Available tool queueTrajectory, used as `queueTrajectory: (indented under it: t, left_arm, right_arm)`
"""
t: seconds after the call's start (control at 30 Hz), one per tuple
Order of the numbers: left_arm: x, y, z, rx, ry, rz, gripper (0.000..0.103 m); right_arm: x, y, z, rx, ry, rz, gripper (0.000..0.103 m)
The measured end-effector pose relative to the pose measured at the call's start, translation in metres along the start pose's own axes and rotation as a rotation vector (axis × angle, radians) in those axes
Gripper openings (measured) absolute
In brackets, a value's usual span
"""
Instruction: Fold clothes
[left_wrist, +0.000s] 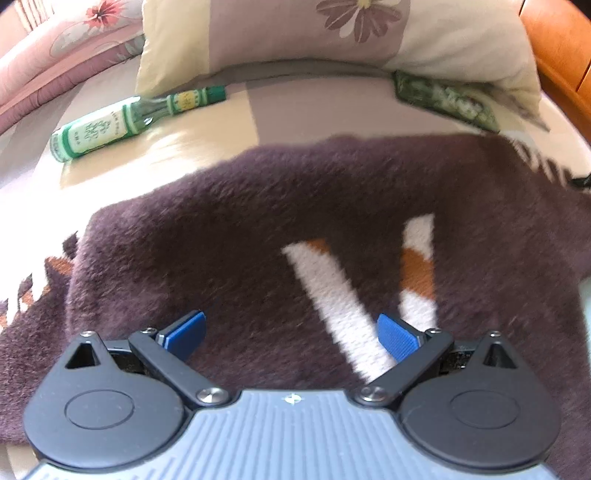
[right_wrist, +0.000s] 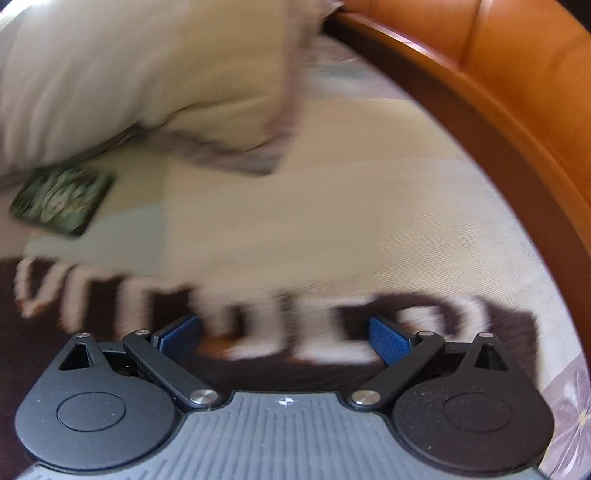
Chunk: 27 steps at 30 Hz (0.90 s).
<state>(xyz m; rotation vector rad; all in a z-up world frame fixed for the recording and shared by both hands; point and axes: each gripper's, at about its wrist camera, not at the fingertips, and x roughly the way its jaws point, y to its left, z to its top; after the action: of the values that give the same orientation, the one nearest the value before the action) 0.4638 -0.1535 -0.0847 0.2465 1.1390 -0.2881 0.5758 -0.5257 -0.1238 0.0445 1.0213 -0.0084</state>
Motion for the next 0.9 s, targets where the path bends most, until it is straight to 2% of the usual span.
queueTrajectory:
  t: [0.1, 0.17, 0.23, 0.27, 0.4, 0.53, 0.6, 0.73, 0.83, 0.9]
  left_arm:
    - [0.005, 0.011, -0.002, -0.012, 0.023, 0.009, 0.099]
    - [0.001, 0.017, -0.002, -0.026, 0.005, -0.016, 0.099]
    - [-0.004, 0.017, -0.002, -0.03, -0.018, -0.049, 0.099]
    - [-0.006, 0.016, -0.001, -0.025, -0.029, -0.062, 0.099]
    - [-0.008, 0.006, -0.005, 0.009, -0.051, -0.117, 0.099]
    - [0.001, 0.005, -0.019, 0.007, -0.007, -0.146, 0.099]
    - [0.002, 0.009, -0.03, 0.004, -0.009, -0.149, 0.1]
    - [-0.001, 0.012, -0.039, 0.016, -0.035, -0.158, 0.1]
    - [-0.002, 0.011, -0.042, 0.012, -0.038, -0.151, 0.1]
    - [0.0, 0.009, -0.04, 0.003, -0.036, -0.144, 0.1]
  right_arm:
    - [-0.005, -0.017, 0.013, 0.028, 0.003, -0.084, 0.098]
    - [-0.023, -0.021, 0.014, 0.134, -0.02, -0.079, 0.098]
    - [-0.042, -0.005, 0.008, 0.151, -0.069, 0.0, 0.1]
    - [-0.042, -0.002, 0.0, 0.131, -0.066, -0.002, 0.103]
    - [-0.04, 0.009, -0.032, 0.052, -0.056, -0.009, 0.103]
    - [-0.037, 0.021, -0.064, -0.027, -0.046, -0.016, 0.103]
    - [-0.043, -0.002, -0.069, -0.014, -0.038, -0.045, 0.103]
    - [-0.055, -0.042, -0.063, 0.106, 0.003, -0.075, 0.103]
    - [-0.069, -0.043, -0.052, 0.163, -0.063, -0.086, 0.103]
    - [-0.064, -0.044, -0.043, 0.163, -0.087, -0.093, 0.103]
